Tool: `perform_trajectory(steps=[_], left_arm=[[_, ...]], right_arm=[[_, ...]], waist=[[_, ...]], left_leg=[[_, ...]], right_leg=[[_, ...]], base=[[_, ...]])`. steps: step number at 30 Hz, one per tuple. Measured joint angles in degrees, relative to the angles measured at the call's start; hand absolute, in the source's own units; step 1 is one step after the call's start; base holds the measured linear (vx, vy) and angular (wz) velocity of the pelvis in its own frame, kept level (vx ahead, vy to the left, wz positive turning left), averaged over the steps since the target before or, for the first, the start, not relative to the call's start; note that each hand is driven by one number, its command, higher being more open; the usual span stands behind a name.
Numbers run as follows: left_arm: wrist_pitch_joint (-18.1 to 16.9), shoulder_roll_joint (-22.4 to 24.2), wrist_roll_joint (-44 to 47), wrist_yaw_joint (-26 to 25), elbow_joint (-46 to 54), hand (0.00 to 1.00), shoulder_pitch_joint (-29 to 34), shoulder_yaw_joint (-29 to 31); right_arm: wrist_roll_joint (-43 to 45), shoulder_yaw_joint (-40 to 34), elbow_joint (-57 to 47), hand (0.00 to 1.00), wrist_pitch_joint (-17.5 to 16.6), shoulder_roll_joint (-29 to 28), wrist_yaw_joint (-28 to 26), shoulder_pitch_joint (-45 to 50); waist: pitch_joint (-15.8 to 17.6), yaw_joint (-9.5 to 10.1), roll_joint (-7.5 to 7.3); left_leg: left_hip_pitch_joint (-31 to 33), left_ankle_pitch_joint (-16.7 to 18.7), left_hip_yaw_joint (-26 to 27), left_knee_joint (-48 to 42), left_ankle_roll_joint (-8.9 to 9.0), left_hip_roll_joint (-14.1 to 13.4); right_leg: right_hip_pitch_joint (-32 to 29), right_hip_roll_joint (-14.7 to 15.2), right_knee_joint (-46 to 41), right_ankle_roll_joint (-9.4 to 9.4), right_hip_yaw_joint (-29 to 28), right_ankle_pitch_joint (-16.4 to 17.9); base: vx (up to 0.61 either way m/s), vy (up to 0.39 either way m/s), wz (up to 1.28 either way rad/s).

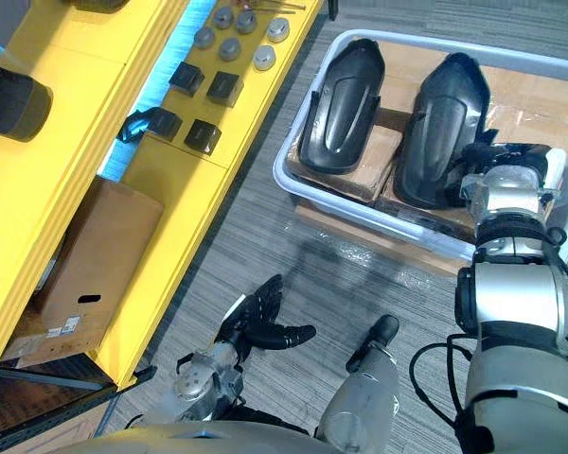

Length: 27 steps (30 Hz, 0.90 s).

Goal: Walk over and take three plastic housings, then place them on the shelf

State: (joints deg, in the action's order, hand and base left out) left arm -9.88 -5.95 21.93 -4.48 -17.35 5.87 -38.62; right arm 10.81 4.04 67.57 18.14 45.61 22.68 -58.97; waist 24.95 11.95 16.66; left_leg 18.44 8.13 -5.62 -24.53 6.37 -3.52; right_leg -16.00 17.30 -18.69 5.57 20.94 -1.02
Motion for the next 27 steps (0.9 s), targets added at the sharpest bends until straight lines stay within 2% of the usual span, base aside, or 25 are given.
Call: perform_trajectory(steps=[4, 6, 7, 9, 10, 12, 17, 20, 23, 24, 27], left_arm=[[-0.07, -0.18, 0.67, 0.96, 6.17, 1.0, 2.93, 4.85], [-0.08, -0.37, 1.01, 0.92, 8.05, 1.0, 3.07, 6.09], [-0.07, -0.86, 0.92, 0.79, 9.98, 1.0, 2.98, 7.61], [-0.06, -1.22, 0.02, 0.17, 11.45, 1.0, 2.0, 8.93], [0.04, -1.37, -0.9, -0.81, 12.64, 1.0, 0.81, 10.09], [0.4, -1.97, -3.7, -1.73, 14.22, 1.0, -1.11, 11.79], [5.04, -5.32, -9.17, -2.74, 20.17, 1.0, -9.83, 17.0], [6.8, -7.12, -9.18, -2.43, 20.22, 1.0, -13.79, 17.26], [10.51, -10.26, -11.52, -0.24, 20.21, 1.0, -18.5, 17.17], [13.3, -11.72, -12.07, 1.53, 20.12, 1.0, -21.25, 16.95], [16.6, -12.37, -10.79, 3.6, 19.15, 1.0, -24.56, 16.9]], right_arm=[[-1.37, -0.36, -6.38, 0.0, -0.29, -3.5, 0.32, 4.29], [-1.43, -0.56, -8.97, 0.0, -0.61, -4.58, 0.34, 6.03], [-1.6, -0.73, -11.35, 0.0, -1.19, -5.96, 0.54, 7.43], [-1.67, -1.27, -14.13, 0.0, -1.58, -7.05, 0.76, 9.18], [-2.15, -1.37, -15.59, 0.0, -1.68, -8.18, 0.97, 9.79], [-3.85, -1.41, -19.59, 0.0, -1.75, -9.54, 1.44, 11.96], [-8.35, -1.31, -29.44, 0.0, -2.78, -14.61, 2.94, 14.08], [-10.18, -1.11, -34.2, 0.0, -3.77, -16.33, 3.02, 15.63], [-11.99, -0.3, -37.9, 0.0, -6.2, -17.96, 3.06, 15.64], [-13.2, 0.19, -40.46, 0.0, -8.29, -18.33, 3.16, 15.63], [-15.0, 1.01, -42.88, 0.0, -11.65, -18.33, 3.42, 15.33]], waist=[[1.11, -2.91, -1.52], [1.71, -3.63, -2.36], [2.38, -4.57, -3.3], [3.2, -4.95, -4.48], [3.81, -5.77, -5.37], [4.31, -6.28, -6.11], [4.7, -7.89, -7.07], [4.61, -8.98, -7.61], [4.49, -10.56, -9.64], [4.31, -11.06, -10.69], [4.05, -12.03, -11.37]], left_leg=[[-2.41, -0.05, 0.61, 1.07, 0.03, -0.34], [-3.19, -0.14, 0.91, 1.74, 0.13, -0.51], [-3.51, -0.11, 1.11, 1.92, 0.19, -1.01], [-4.35, -0.26, 1.36, 2.64, 0.46, -1.35], [-4.94, -0.34, 1.42, 2.97, 0.57, -1.57], [-6.0, -0.25, 1.84, 3.35, 0.72, -2.18], [-9.18, -0.71, 3.99, 5.98, 1.24, -3.18], [-10.89, -0.82, 4.78, 7.04, 1.26, -3.3], [-12.08, -0.83, 5.84, 7.71, 1.24, -3.4], [-12.5, -0.83, 6.89, 7.8, 1.22, -3.45], [-12.86, -0.82, 7.65, 7.86, 1.2, -3.31]], right_leg=[[1.98, -0.48, 1.05, 0.08, -0.33, -0.09], [2.48, -0.71, 1.56, 0.16, -0.55, -0.2], [2.98, -1.36, 2.44, 0.12, -0.65, -0.51], [3.41, -1.8, 2.96, 0.05, -0.9, -0.74], [3.94, -2.04, 3.15, -0.01, -0.93, -0.83], [5.08, -2.83, 4.07, -0.13, -1.16, -1.1], [6.34, -4.21, 6.09, -0.45, -3.24, -2.07], [7.37, -4.45, 6.62, -0.43, -4.01, -2.14], [7.7, -4.69, 7.23, -0.38, -5.3, -2.64], [7.89, -4.92, 8.42, -0.42, -6.12, -3.55], [8.08, -4.99, 9.31, -0.29, -7.09, -4.25]], base=[[0.01, 0.023, -0.08], [0.01, 0.017, -0.08], [0.01, 0.003, -0.12], [0.02, -0.004, -0.12], [0.04, -0.013, -0.06], [0.04, -0.013, -0.11], [0.03, -0.007, -0.21], [0.03, 0.008, -0.15], [0.01, 0.026, -0.22], [-0.01, 0.045, -0.3], [-0.02, 0.038, -0.19]])
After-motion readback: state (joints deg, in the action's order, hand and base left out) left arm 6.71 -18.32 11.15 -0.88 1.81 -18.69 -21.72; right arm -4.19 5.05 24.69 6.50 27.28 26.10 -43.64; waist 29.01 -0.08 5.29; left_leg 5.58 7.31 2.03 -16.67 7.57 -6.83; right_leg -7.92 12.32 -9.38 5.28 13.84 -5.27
